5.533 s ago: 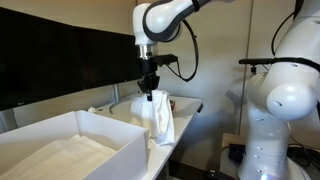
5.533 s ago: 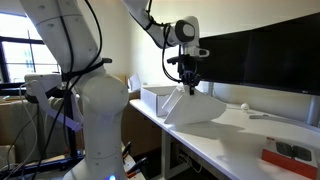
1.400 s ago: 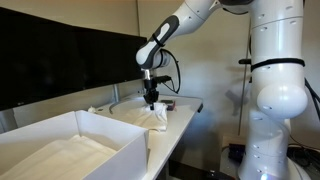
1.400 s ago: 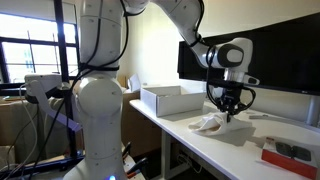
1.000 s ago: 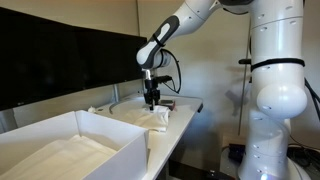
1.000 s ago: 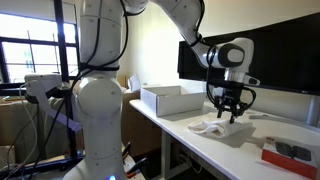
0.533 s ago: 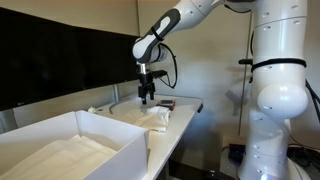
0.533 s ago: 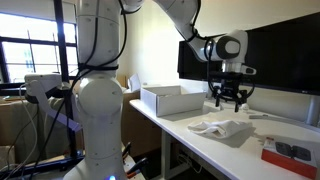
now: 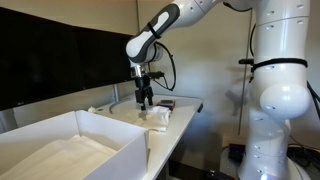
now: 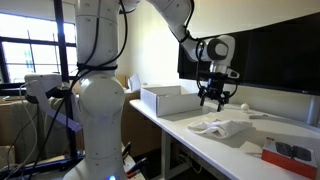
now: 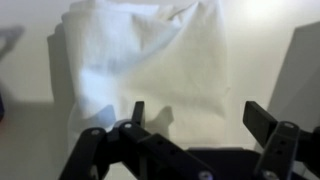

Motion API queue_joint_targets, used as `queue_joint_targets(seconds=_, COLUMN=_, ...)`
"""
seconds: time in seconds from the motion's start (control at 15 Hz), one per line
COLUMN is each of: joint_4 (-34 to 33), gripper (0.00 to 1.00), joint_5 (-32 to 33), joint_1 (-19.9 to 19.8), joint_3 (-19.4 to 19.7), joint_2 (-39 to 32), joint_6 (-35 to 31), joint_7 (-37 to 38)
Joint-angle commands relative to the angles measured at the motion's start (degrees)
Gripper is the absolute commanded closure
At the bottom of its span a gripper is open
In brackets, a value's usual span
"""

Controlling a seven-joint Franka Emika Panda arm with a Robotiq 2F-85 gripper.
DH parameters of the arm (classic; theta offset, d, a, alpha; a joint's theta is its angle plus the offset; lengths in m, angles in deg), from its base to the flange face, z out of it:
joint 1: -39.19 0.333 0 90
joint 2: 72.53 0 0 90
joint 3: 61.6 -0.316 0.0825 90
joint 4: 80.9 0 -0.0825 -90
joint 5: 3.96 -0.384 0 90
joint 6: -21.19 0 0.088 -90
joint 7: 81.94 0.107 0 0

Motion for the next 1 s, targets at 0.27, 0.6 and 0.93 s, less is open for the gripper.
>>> queue_joint_targets(seconds=0.27, joint_4=7.02, gripper=0.00, joint_5=0.56, joint_1=-2.04, joint_3=2.12, joint_2=0.02, joint_6=3.91, joint_7=3.21)
queue_joint_targets(seconds=0.6, joint_4=7.17, gripper=0.00, joint_5=1.39, joint_1=-2.83, joint_3=3.35, joint_2=-1.57, joint_6=3.01, joint_7=3.53)
queue_joint_targets(seconds=0.93, joint_4=7.13, gripper=0.00, joint_5=0.63, joint_1=-2.95, joint_3=3.32, joint_2=-2.93, joint_6=2.85, joint_7=1.89)
